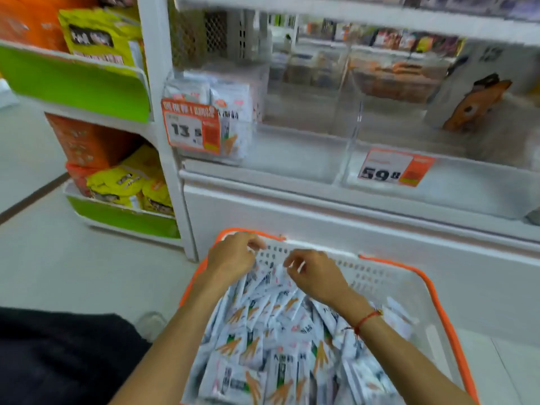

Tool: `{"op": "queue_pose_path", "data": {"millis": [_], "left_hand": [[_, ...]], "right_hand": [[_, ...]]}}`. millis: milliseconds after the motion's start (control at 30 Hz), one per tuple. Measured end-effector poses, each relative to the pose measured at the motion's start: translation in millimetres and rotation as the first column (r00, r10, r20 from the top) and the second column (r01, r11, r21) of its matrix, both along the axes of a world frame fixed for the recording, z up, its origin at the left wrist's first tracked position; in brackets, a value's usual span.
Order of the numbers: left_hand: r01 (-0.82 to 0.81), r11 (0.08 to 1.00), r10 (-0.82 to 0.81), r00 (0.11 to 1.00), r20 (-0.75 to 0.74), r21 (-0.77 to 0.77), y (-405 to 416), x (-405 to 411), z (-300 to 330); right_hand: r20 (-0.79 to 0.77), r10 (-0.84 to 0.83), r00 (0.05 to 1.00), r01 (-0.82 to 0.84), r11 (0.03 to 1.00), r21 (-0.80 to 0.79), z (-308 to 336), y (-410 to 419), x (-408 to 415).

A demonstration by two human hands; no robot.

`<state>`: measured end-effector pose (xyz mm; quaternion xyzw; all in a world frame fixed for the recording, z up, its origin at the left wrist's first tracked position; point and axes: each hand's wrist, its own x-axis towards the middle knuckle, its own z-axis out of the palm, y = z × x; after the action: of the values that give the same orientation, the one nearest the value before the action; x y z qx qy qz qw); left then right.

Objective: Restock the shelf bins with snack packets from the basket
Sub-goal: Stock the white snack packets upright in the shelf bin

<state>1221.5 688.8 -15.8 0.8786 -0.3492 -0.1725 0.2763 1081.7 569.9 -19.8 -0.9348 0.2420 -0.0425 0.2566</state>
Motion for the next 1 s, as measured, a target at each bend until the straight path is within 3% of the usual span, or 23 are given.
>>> {"op": "queue_pose_path", "data": {"millis": [167, 267, 400, 533, 567, 633, 700, 733, 833, 1000], "left_hand": [[0.104, 0.936, -0.073, 0.992, -0.104, 0.336, 15.8, -36.6, -103.0], [0.041, 0.943, -0.012, 0.996, -0.090, 0.330, 27.6, -54.8, -136.9], [0.085, 0.932, -0.147, 0.977, 0.153, 0.351, 26.9, -66.0, -144.4], [0.182, 0.932, -0.247, 0.951, 0.184, 0.312, 30.2, -64.6, -145.8], [0.195, 0.947, -0.234, 0.964, 0.130, 0.255, 31.3, -64.9, -148.9], [0.206, 0.967, -0.182, 0.971, -0.157, 0.151, 30.4, -67.3, -149.8], [0.283, 0.954, -0.194, 0.834, -0.516, 0.099, 24.3, -72.0, -146.5], [0.315, 0.947, -0.208, 0.755, -0.622, 0.066, 20.5, -76.0, -140.9], [0.284, 0.957, -0.234, 0.651, -0.722, -0.054, 9.8, -79.5, -126.6], [0.346, 0.930, -0.336, 0.655, -0.676, -0.128, 2.0, -68.6, -94.2]], "right_hand": [[-0.343, 0.034, 0.939, -0.039, 0.999, -0.006, -84.9, 20.8, -32.8], [-0.525, 0.017, 0.851, -0.034, 0.999, -0.023, -129.3, 35.7, -51.6], [-0.510, -0.020, 0.860, -0.034, 0.995, -0.095, -146.5, 41.0, -49.4], [-0.463, 0.027, 0.886, 0.075, 0.977, 0.202, -138.9, 23.4, -40.0], [-0.442, 0.057, 0.895, 0.081, 0.954, 0.288, -135.4, 16.3, -41.6], [-0.340, 0.107, 0.934, 0.053, 0.903, 0.427, -124.7, 2.4, -49.2], [-0.228, 0.052, 0.972, 0.093, 0.809, 0.581, -107.6, -10.1, -58.6], [-0.192, 0.004, 0.981, 0.124, 0.751, 0.649, -98.6, -15.0, -62.5], [-0.098, -0.139, 0.985, 0.164, 0.613, 0.773, -80.2, -23.5, -66.9], [-0.073, -0.378, 0.923, 0.229, 0.384, 0.894, -62.4, -23.3, -51.4]]}}
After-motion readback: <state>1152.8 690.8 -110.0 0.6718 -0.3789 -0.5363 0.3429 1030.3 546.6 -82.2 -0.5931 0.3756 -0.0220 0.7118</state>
